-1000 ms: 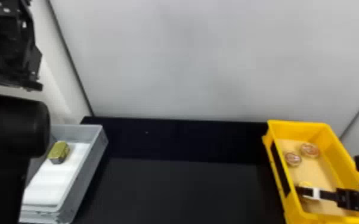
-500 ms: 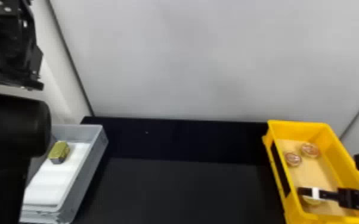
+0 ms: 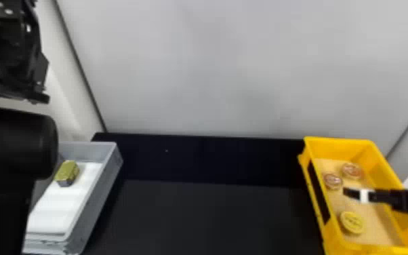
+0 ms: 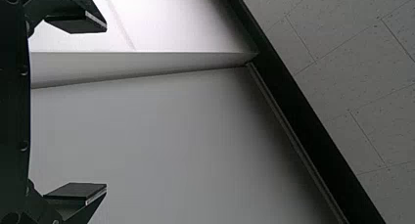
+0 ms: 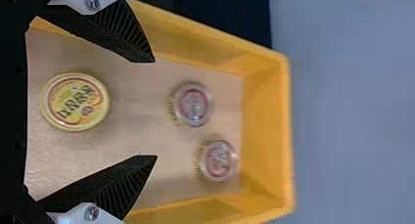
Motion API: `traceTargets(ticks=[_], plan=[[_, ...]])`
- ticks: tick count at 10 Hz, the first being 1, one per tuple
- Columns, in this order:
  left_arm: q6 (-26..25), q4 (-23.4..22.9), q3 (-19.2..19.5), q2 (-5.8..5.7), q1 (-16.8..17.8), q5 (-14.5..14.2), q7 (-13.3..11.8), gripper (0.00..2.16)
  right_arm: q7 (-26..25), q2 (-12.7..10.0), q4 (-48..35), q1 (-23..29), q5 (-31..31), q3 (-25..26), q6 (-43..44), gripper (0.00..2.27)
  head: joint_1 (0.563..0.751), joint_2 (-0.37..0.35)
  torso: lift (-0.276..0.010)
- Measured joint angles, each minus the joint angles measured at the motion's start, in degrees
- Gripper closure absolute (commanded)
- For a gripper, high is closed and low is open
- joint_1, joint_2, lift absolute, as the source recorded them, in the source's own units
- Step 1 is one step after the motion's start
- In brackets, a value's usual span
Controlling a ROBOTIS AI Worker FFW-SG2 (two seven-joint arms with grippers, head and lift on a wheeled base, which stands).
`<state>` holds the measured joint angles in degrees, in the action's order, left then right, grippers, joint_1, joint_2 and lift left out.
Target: Pick up the round yellow can and place it in the yellow rectangular box
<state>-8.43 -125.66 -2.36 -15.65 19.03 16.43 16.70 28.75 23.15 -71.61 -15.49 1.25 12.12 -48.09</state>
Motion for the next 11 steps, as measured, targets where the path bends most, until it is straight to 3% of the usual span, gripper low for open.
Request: traceTargets(ticks=[3, 5, 8, 9, 11], plan=[[-0.02, -0.07, 0.36, 0.0, -0.53, -0.01, 0.0, 0.13, -7.02, -0.64, -20.72, 2.89, -1.83, 1.35, -2.57, 0.12, 0.663, 0.054, -0.01], [-0.01, -0.15, 0.6, -0.01, -0.93, -0.04, 0.0, 0.13, -19.43, -1.18, -36.22, 5.5, -1.96, 2.14, -0.89, 0.12, 0.663, 0.054, -0.01], [-0.08, -0.28, 0.97, 0.11, -1.29, -0.08, 0.0, 0.13, -37.89, -2.24, -52.46, 9.19, -3.81, 1.8, 15.12, 0.13, 0.663, 0.054, -0.01], [-0.09, -0.28, 1.0, 0.1, -1.26, -0.08, 0.0, 0.13, -41.53, -2.47, -55.77, 9.15, -7.25, 0.94, 21.19, 0.13, 0.663, 0.054, -0.01], [-0.14, -0.23, 1.08, 0.0, -1.16, -0.08, 0.0, 0.13, -43.93, -2.52, -60.55, 6.85, -16.49, -1.42, 29.69, 0.13, 0.663, 0.054, -0.01]])
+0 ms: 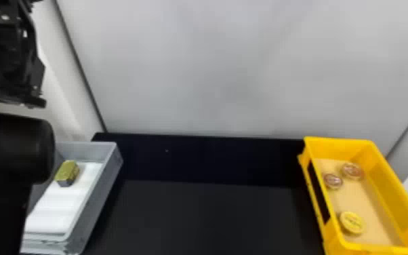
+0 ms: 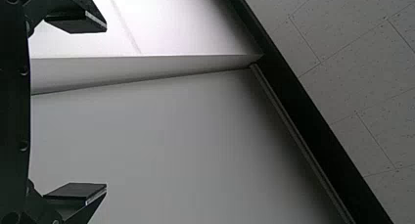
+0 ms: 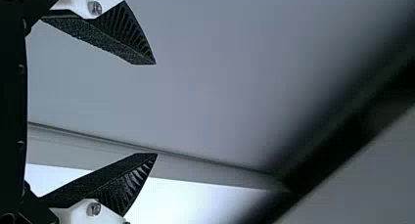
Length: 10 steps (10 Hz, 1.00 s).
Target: Pick up the round yellow can and place it in the yellow rectangular box
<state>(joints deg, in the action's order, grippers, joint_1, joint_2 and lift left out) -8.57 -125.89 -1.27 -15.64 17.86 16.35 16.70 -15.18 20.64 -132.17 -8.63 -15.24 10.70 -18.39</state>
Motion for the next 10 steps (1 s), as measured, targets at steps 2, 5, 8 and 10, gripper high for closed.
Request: traceTargets(ticks=[2, 5, 8, 10], plan=[[-0.22, -0.01, 0.15, -0.5, 0.08, 0.0, 0.0, 0.13, -0.53, 1.59, -2.21, -3.2, -4.29, -2.07, 5.08, 0.13, 0.663, 0.054, -0.01], [-0.7, -0.22, 0.32, -1.6, 0.43, 0.0, -0.15, 0.13, -0.42, 4.27, -3.45, -7.26, -4.87, -4.56, 7.04, 0.13, 0.663, 0.054, -0.01], [-0.53, -0.32, 0.29, -2.37, 1.23, 0.0, -0.14, 0.13, -0.03, 6.16, -4.24, -11.06, -4.81, -6.12, 6.87, 0.13, 0.663, 0.054, -0.01], [-0.34, -0.16, -0.05, -2.46, 1.79, 0.0, -0.05, 0.13, -0.98, 6.34, -3.63, -11.0, -4.74, -6.32, 7.0, 0.13, 0.663, 0.054, -0.01]])
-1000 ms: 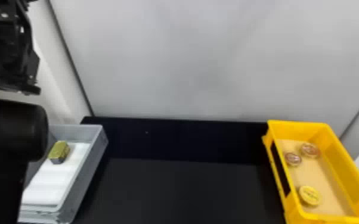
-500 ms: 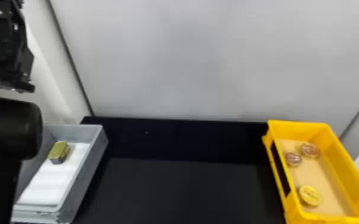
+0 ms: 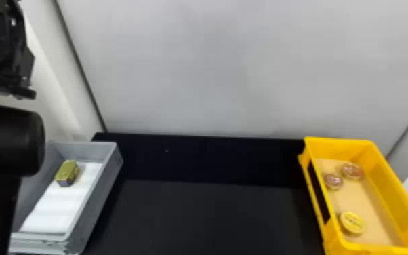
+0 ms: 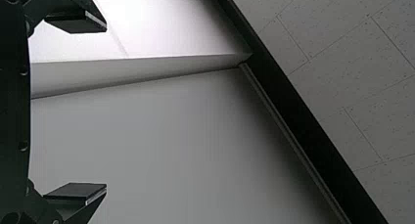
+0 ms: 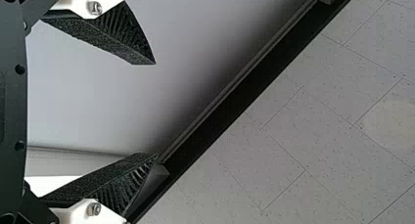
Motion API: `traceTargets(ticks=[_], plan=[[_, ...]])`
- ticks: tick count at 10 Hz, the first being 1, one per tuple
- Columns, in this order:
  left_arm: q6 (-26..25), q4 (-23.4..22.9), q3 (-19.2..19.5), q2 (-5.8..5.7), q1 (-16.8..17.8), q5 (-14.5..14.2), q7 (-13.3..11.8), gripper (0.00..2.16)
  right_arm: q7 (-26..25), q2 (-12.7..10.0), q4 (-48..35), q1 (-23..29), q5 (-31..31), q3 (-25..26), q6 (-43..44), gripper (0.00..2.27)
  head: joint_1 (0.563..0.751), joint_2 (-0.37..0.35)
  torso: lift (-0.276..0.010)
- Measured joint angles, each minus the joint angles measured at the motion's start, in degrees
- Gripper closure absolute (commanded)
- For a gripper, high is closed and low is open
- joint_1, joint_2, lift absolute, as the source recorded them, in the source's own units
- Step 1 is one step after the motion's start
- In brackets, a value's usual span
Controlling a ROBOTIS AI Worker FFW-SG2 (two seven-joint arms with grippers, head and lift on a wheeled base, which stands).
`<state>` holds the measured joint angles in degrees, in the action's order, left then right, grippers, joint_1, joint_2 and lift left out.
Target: Pick up the round yellow can and place it in the yellow rectangular box
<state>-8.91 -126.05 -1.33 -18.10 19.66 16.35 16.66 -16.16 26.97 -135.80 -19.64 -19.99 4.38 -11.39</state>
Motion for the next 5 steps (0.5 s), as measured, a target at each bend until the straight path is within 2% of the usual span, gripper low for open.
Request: traceTargets(ticks=[5], plan=[[-2.92, -1.48, -0.66, -2.22, 1.14, 0.2, -0.09, 0.13, -1.33, -0.77, 2.57, 2.21, 0.58, -0.12, 3.93, 0.13, 0.663, 0.054, -0.01]])
